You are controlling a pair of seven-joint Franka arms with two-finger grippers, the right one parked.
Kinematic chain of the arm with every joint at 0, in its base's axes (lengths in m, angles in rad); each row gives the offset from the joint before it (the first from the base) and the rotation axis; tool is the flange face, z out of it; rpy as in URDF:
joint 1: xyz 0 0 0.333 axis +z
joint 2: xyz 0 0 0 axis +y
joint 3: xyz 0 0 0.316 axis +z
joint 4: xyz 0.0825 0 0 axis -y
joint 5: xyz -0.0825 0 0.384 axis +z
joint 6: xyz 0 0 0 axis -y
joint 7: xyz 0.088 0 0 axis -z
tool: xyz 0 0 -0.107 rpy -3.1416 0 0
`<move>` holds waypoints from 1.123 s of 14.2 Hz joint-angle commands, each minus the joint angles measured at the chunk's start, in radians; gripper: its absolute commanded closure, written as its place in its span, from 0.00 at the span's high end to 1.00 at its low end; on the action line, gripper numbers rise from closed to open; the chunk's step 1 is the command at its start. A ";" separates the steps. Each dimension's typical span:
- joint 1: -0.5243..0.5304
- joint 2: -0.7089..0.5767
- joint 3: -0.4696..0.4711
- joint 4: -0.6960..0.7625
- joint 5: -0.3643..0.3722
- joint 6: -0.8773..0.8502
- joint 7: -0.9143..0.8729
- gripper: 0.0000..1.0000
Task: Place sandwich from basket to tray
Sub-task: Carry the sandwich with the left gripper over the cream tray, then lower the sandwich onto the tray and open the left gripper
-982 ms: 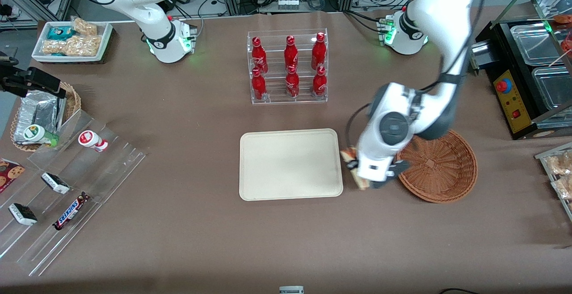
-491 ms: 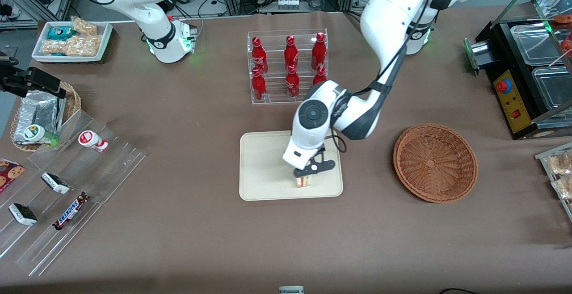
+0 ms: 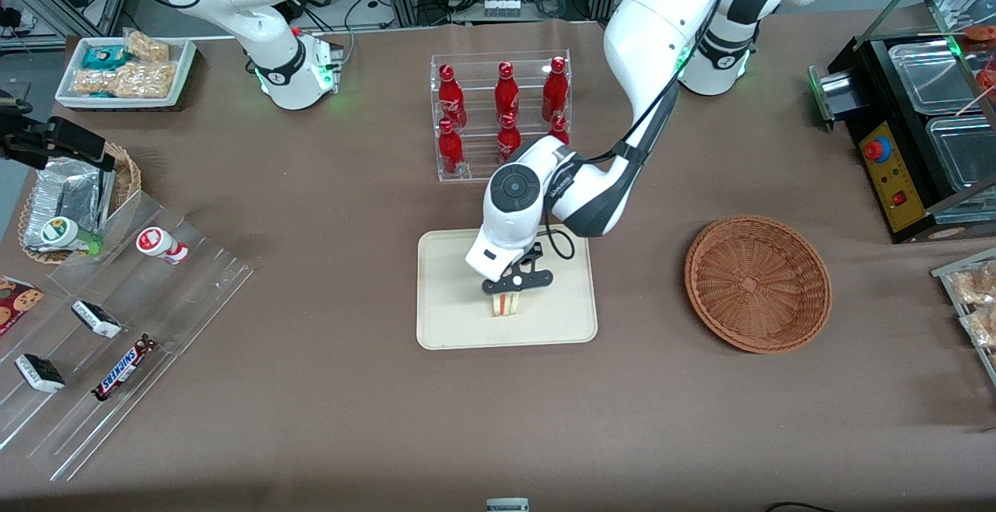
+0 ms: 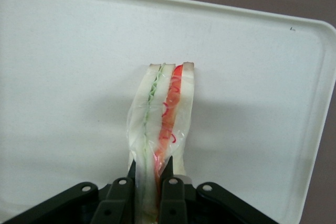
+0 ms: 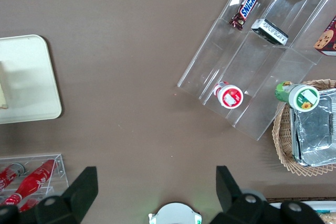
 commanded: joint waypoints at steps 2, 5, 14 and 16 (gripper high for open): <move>-0.023 0.007 0.016 0.023 0.003 0.052 -0.083 1.00; -0.019 -0.038 0.023 0.023 0.072 0.045 -0.164 1.00; 0.235 -0.377 0.016 -0.168 0.095 -0.227 0.093 1.00; 0.317 -0.449 0.018 -0.242 0.095 -0.230 0.182 1.00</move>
